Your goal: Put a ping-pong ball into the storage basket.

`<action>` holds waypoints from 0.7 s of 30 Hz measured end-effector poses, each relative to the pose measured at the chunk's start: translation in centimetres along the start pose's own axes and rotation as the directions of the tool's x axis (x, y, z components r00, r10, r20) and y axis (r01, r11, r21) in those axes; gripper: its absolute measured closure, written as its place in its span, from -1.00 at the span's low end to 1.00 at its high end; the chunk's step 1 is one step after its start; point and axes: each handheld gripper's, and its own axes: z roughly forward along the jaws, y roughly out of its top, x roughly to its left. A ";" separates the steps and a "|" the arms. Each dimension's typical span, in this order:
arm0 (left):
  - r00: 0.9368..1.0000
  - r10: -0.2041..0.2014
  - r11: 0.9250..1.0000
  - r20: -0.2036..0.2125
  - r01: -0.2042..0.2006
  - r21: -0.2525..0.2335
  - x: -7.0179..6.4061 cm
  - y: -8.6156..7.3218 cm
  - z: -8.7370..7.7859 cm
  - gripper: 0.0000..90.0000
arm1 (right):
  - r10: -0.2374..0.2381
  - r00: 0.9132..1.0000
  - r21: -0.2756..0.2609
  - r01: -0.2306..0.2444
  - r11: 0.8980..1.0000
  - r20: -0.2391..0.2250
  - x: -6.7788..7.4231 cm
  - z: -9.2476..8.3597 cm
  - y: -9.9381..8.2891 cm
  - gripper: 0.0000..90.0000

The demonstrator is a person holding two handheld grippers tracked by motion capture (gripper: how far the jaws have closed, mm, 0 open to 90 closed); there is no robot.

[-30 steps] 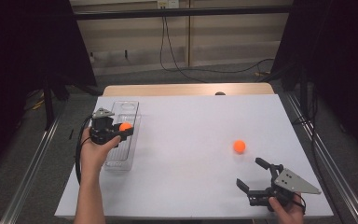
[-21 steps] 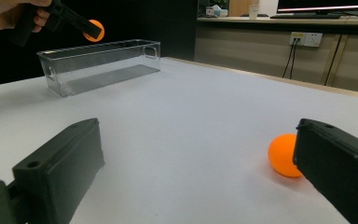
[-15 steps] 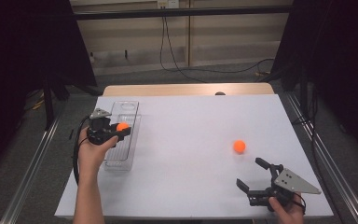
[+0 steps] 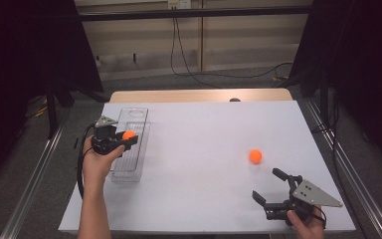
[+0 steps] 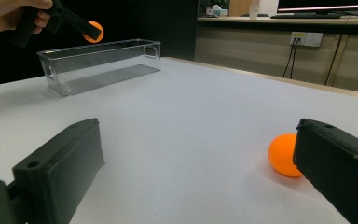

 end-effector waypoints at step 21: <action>0.999 -0.010 1.000 -0.047 0.010 0.010 0.8 -0.6 0.2 0.13 | 0.002 1.000 0.001 -0.002 1.000 -0.001 0.0 0.0 0.0 -0.98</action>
